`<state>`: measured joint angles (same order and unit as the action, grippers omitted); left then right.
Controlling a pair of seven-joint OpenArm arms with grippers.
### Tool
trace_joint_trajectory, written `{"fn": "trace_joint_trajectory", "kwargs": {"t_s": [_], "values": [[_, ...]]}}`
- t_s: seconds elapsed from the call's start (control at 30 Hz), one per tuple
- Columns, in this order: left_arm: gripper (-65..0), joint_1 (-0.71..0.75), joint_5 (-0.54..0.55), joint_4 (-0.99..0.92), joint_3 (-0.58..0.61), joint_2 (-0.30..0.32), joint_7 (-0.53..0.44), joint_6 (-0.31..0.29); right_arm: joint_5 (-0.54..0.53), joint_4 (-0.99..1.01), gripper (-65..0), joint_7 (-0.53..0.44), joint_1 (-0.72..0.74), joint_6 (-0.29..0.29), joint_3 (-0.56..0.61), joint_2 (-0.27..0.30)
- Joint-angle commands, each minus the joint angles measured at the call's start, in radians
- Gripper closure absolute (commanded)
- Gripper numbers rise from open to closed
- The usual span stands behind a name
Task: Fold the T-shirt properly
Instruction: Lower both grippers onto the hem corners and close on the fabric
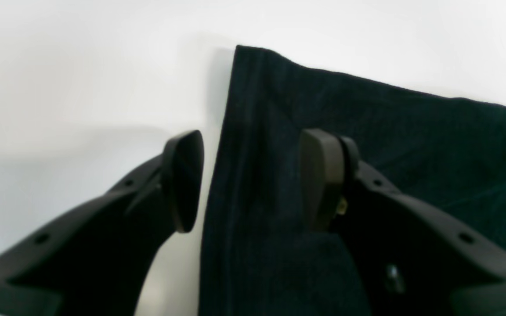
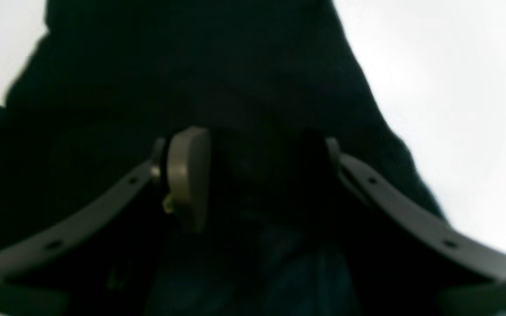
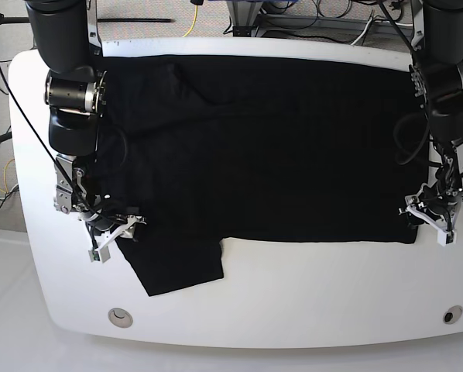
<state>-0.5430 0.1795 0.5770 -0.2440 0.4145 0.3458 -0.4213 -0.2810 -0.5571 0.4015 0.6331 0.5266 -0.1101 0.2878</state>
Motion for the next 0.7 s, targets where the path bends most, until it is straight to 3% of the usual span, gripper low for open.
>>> {"fn": "trace_joint_trajectory", "kwargs": {"t_s": [0.0,0.67], "values": [[-32.7,-0.027,0.011,0.018,-0.003,0.021,-0.025,-0.001,-0.013,-0.023,-32.3,-0.015,0.034,0.007,0.001,0.01],[-33.1,-0.025,0.005,0.024,-0.007,0.024,-0.014,-0.016,-0.007,-0.019,-32.0,-0.003,0.027,0.012,-0.002,0.012]]}}
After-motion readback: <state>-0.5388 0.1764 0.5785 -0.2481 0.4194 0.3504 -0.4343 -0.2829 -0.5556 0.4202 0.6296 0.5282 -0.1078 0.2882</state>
